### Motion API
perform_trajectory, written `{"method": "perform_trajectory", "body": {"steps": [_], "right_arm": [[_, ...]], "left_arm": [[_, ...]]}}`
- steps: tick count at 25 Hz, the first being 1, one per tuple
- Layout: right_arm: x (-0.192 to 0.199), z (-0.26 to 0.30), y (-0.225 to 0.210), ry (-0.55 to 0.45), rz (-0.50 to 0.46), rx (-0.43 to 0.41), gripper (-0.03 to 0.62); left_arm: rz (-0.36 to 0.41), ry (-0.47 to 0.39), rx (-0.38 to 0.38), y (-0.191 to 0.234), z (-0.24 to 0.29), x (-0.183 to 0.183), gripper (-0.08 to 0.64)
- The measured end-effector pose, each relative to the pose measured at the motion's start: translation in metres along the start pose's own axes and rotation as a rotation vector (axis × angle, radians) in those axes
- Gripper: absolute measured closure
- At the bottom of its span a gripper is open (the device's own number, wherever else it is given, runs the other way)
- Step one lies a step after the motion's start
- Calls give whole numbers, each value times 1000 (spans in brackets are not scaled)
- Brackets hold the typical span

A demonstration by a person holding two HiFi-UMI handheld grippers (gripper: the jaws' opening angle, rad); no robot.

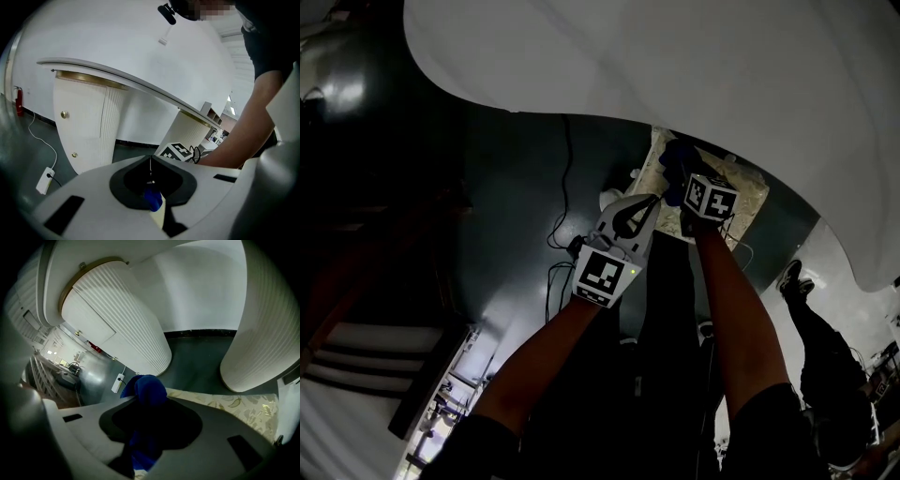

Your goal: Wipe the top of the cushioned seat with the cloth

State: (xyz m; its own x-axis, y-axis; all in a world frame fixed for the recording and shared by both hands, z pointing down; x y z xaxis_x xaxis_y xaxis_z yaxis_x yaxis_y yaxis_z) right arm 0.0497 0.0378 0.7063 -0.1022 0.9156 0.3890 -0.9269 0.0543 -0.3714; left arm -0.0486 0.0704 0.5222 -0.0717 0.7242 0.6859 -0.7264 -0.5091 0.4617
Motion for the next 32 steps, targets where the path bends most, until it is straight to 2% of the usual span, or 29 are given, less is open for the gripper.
{"method": "perform_trajectory", "body": {"steps": [16,22,32], "right_arm": [[28,-18,-51,20,14,17,459],[34,-34,-77,44,-11,37,457],[40,-51,-102,37,28,38,453]], "left_arm": [[31,26,5,-30,24,9,541],[52,42,23,-51,31,10,541],[82,78,63,-77,48,20,541]]}}
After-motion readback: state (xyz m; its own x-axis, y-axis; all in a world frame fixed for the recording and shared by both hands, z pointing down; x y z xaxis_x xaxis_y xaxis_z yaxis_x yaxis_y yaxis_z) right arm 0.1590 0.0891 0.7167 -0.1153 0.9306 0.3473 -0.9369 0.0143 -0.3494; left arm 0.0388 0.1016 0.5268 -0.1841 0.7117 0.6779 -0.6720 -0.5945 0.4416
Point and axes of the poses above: the fingertips, and each gripper's own axes: z forward along the fingers, y to its left, x out of its underside, the point moved 2 cm from there along -z, backward along the fingers, and after that the axes turned 9 degrees about -z, right-handed, at the moved point
